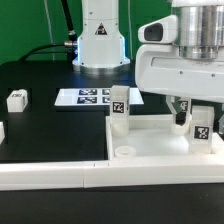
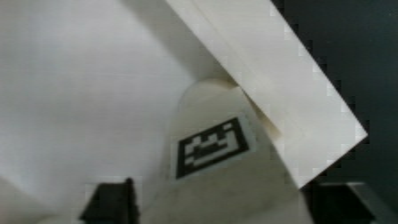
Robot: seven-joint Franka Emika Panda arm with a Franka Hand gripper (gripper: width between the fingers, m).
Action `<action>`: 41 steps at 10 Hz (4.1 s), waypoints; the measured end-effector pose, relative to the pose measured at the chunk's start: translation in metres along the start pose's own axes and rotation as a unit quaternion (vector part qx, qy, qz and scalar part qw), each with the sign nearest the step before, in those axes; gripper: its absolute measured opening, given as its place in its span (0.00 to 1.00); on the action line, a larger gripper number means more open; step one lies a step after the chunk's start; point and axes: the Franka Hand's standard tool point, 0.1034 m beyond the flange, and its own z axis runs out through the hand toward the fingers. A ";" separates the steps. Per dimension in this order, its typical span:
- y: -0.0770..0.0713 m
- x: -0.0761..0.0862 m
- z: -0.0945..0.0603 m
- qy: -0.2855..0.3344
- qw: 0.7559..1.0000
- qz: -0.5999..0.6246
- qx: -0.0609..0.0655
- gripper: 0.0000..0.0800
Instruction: Assemble square table
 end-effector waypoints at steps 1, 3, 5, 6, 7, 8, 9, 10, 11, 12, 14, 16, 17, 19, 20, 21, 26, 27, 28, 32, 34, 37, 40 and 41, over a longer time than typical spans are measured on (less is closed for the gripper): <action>0.000 0.000 0.000 -0.001 0.999 0.040 0.001 0.36; 0.000 0.000 0.000 -0.001 0.995 0.099 0.001 0.36; 0.001 0.001 0.000 -0.002 0.985 0.171 0.001 0.36; 0.002 0.001 0.001 -0.002 0.977 0.214 0.001 0.36; 0.004 0.004 0.001 -0.007 0.961 0.277 0.004 0.36; 0.006 0.005 0.001 -0.017 0.938 0.346 0.007 0.36; 0.006 0.004 0.002 -0.028 0.901 0.433 0.011 0.36; 0.005 0.002 0.002 -0.035 0.870 0.491 0.013 0.36; 0.004 0.002 0.001 -0.037 0.847 0.531 0.012 0.36; 0.003 0.002 0.001 -0.036 0.829 0.558 0.013 0.37; 0.004 0.003 0.000 -0.032 0.799 0.601 0.010 0.38; 0.006 0.004 0.001 -0.029 0.797 0.603 0.008 0.38; 0.007 0.004 0.001 -0.028 0.804 0.593 0.008 0.39; 0.007 0.003 0.001 -0.028 0.805 0.592 0.008 0.65; 0.007 0.003 0.001 -0.028 0.806 0.592 0.008 0.77; 0.006 0.004 -0.001 -0.029 0.808 0.589 0.010 0.77; 0.014 0.014 -0.044 -0.033 0.835 0.549 0.037 0.81; 0.014 0.014 -0.043 -0.032 0.835 0.548 0.036 0.81; 0.014 0.014 -0.043 -0.032 0.835 0.549 0.036 0.81; 0.016 0.014 -0.041 -0.032 0.836 0.546 0.035 0.81; 0.036 0.020 -0.045 -0.028 0.874 0.483 0.034 0.81; 0.070 0.037 -0.058 -0.008 0.946 0.321 0.048 0.81; 0.069 0.036 -0.056 -0.003 0.973 0.224 0.047 0.81; 0.069 0.036 -0.056 -0.002 0.980 0.193 0.047 0.81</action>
Offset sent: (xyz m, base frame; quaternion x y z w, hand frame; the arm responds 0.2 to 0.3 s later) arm 0.0000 0.0000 0.0000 0.0000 0.0000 0.1938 0.9810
